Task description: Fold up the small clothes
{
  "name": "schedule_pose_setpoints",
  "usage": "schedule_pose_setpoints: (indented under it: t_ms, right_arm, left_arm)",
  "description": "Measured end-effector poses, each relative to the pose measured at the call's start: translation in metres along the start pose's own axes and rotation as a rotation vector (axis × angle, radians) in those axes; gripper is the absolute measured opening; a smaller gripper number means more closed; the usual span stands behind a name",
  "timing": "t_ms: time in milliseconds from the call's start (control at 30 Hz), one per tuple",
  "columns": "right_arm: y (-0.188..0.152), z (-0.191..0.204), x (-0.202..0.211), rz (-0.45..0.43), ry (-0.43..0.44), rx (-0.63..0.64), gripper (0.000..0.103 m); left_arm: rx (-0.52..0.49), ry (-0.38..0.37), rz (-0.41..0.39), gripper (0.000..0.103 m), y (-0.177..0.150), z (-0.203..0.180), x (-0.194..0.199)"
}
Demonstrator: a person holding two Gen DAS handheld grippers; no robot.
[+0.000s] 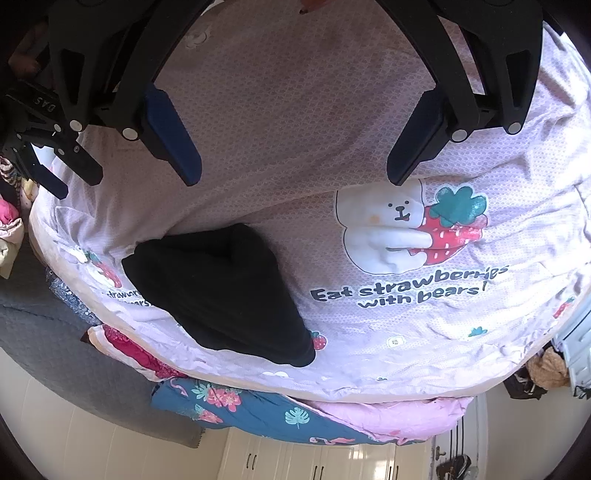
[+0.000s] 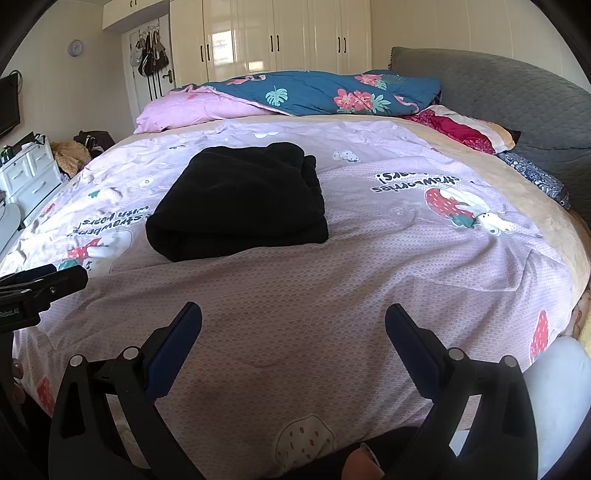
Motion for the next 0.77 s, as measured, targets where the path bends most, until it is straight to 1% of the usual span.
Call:
schedule_pose_setpoints:
  t_ms: [167, 267, 367, 433, 467, 533, 600, 633, 667, 700, 733, 767]
  right_arm:
    - [0.000, 0.000, 0.001, 0.000, -0.006, -0.003, 0.099]
    - [0.000, -0.003, 0.004, -0.001, -0.017, -0.011, 0.099]
    - [0.000, -0.011, 0.008, -0.014, -0.053, -0.037, 0.099]
    - [0.001, -0.022, 0.013, -0.024, -0.096, -0.066, 0.099]
    - [0.001, -0.035, 0.017, -0.032, -0.134, -0.096, 0.099]
    - [0.000, -0.061, 0.024, -0.044, -0.209, -0.154, 0.099]
    - [-0.005, -0.107, 0.033, -0.037, -0.333, -0.239, 0.099]
    - [-0.009, -0.131, 0.036, -0.029, -0.398, -0.275, 0.099]
    - [-0.018, -0.166, 0.041, -0.018, -0.489, -0.319, 0.099]
    - [-0.027, -0.196, 0.045, -0.002, -0.585, -0.338, 0.099]
    - [-0.040, -0.231, 0.049, 0.043, -0.700, -0.359, 0.099]
    - [-0.049, -0.255, 0.053, 0.074, -0.773, -0.388, 0.099]
  left_arm:
    - [-0.010, 0.014, 0.003, 0.094, -0.001, -0.001, -0.001]
    - [0.005, 0.008, 0.026, 0.094, -0.004, 0.000, -0.003]
    - [0.024, -0.003, 0.039, 0.094, -0.006, 0.004, -0.005]
    - [0.036, 0.010, 0.034, 0.094, -0.006, 0.010, -0.004]
    - [0.049, 0.015, 0.032, 0.094, -0.005, 0.016, -0.004]
    - [0.103, 0.041, 0.033, 0.094, -0.001, 0.041, -0.006]
    - [0.146, 0.086, 0.037, 0.094, 0.005, 0.071, -0.008]
    - [0.170, 0.142, 0.028, 0.094, 0.010, 0.098, -0.009]
    - [0.185, 0.200, 0.016, 0.094, 0.016, 0.126, -0.008]
    - [0.193, 0.256, 0.006, 0.094, 0.021, 0.151, -0.008]
    - [0.196, 0.322, 0.004, 0.094, 0.026, 0.179, -0.008]
    - [0.200, 0.406, 0.005, 0.094, 0.031, 0.212, -0.008]
Point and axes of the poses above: each gripper's, at about its wrist camera, not at the fingertips, and x roughly against the way its jaws point, z to its left, y to its top, the point moved 2 cm from there along -x, roughly the way its jaws point, and after that the axes turned 11 degrees about -z, right-handed, at the moved point
